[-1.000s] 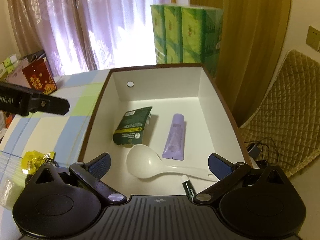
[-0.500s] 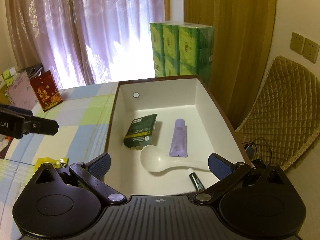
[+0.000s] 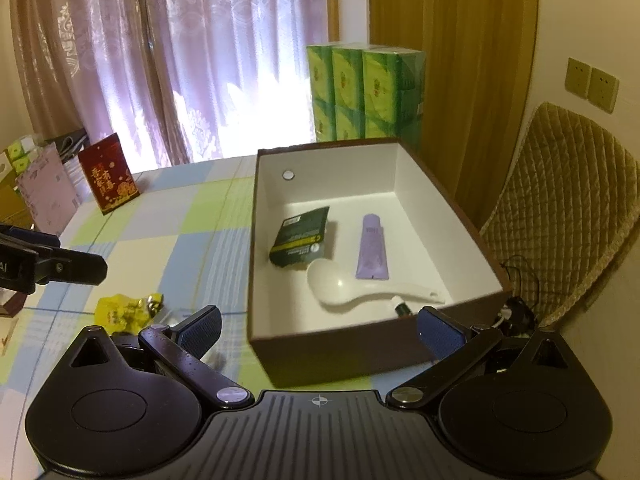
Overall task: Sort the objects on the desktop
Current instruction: 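Withdraw both tools from the box, moving the left tool toward the cotton swab bag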
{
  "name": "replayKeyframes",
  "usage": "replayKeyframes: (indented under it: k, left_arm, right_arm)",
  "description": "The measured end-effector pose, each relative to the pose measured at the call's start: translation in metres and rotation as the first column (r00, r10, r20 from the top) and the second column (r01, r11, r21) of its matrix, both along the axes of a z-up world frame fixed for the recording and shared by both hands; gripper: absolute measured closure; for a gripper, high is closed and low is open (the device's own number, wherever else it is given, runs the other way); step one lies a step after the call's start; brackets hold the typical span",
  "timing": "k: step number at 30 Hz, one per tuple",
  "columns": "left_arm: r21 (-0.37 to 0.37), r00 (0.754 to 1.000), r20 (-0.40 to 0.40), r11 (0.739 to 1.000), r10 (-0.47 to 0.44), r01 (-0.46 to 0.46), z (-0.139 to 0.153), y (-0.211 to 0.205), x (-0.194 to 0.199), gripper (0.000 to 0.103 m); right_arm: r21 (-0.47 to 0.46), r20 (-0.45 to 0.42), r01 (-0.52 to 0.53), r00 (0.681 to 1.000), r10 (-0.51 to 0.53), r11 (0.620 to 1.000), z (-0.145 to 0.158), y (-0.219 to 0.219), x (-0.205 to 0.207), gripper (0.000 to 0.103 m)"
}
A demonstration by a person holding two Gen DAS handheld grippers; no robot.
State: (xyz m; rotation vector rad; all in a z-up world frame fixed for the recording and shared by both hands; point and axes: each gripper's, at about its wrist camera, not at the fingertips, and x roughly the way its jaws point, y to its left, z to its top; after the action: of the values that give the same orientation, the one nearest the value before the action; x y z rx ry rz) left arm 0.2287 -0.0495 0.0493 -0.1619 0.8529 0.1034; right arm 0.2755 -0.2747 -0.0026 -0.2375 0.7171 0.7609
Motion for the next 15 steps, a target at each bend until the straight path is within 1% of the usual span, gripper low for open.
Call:
replayKeyframes:
  k: [6,11,15]
  left_arm:
    - [-0.006,1.0,-0.005,1.0,0.008,-0.008,-0.003,0.007,-0.024,0.007]
    - [-0.01,1.0,-0.013,1.0,0.001,-0.001,-0.009,0.011,-0.045,0.007]
    - [-0.019,0.999,-0.03,1.0,0.016,-0.016,-0.018,0.018,-0.059,0.007]
  right_arm:
    - [-0.009,-0.008,0.007,1.0,-0.007,1.0,-0.003,-0.001,-0.018,0.002]
    - [-0.003,-0.062,-0.01,0.998,0.01,1.0,-0.008,0.0,-0.031,0.002]
    - [0.003,-0.094,-0.021,0.995,0.022,1.0,-0.013,0.004,-0.039,0.002]
